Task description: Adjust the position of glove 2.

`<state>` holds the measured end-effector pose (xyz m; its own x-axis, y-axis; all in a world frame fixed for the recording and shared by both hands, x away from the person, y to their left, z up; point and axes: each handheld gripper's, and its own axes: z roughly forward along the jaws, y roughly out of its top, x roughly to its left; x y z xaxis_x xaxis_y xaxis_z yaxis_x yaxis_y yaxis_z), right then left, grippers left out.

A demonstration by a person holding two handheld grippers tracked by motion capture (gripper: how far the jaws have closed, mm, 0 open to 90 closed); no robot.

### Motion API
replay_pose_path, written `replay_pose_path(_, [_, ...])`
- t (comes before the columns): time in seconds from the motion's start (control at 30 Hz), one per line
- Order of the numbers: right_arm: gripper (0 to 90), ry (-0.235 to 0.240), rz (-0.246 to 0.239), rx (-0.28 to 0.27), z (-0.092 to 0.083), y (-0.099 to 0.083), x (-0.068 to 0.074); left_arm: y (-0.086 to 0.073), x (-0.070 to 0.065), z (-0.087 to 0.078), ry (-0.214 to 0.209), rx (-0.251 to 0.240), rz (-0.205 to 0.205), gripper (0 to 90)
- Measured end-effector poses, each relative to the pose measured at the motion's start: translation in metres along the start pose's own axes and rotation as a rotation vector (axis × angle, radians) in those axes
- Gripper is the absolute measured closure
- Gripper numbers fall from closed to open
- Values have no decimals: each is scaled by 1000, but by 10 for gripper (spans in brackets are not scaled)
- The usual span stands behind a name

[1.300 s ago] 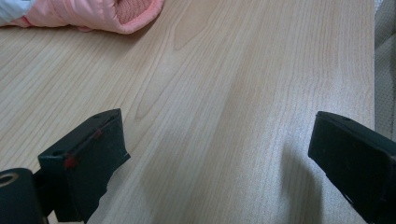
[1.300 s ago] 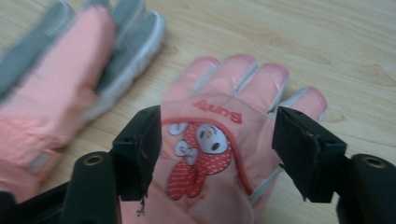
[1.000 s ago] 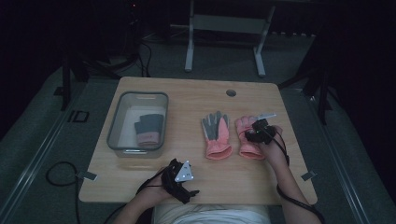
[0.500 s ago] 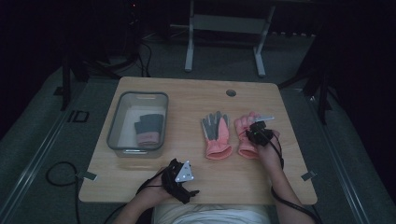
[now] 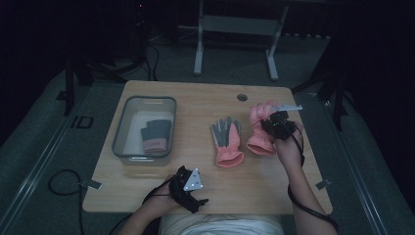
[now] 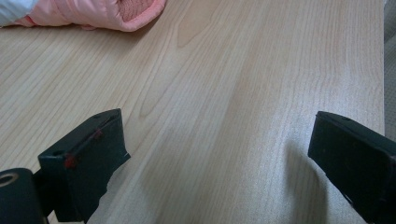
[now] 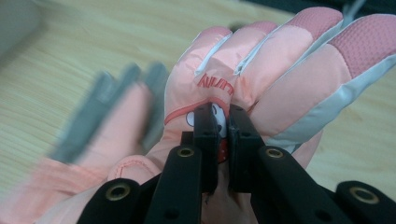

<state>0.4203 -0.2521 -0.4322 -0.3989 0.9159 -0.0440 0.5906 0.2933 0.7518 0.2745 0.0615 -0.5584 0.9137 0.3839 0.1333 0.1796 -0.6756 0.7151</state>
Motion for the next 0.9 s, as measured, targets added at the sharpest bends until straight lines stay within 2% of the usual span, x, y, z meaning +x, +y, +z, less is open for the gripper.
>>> replay_pose_path(0.1, [844, 14, -2, -36, -13, 14, 9, 0, 0, 0, -3, -2, 2, 37])
replay_pose_path(0.2, [844, 18, -35, -71, -23, 29, 24, 1, -1, -1, -25, -21, 2, 37])
replay_pose_path(0.27, [844, 34, -45, -86, -27, 35, 33, 0, -1, 0, -14, -6, 14, 37])
replay_pose_path(0.33, [844, 47, -59, -89, -27, 39, 43, 0, -1, 0, -14, -1, 10, 37])
replay_pose_path(0.57, [843, 110, -96, -83, -17, 46, 76, 0, -1, -1, -31, -15, 8, 37])
replay_pose_path(0.63, [843, 132, -92, -71, -12, 45, 82, 0, -1, -1, -23, -11, 12, 37])
replay_pose_path(0.73, [842, 136, -102, -60, -4, 43, 88, 0, -2, 0, -12, 0, 27, 37])
replay_pose_path(0.9, [840, 158, -120, -20, 11, 34, 91, 0, -1, -1, -18, -10, 12, 37])
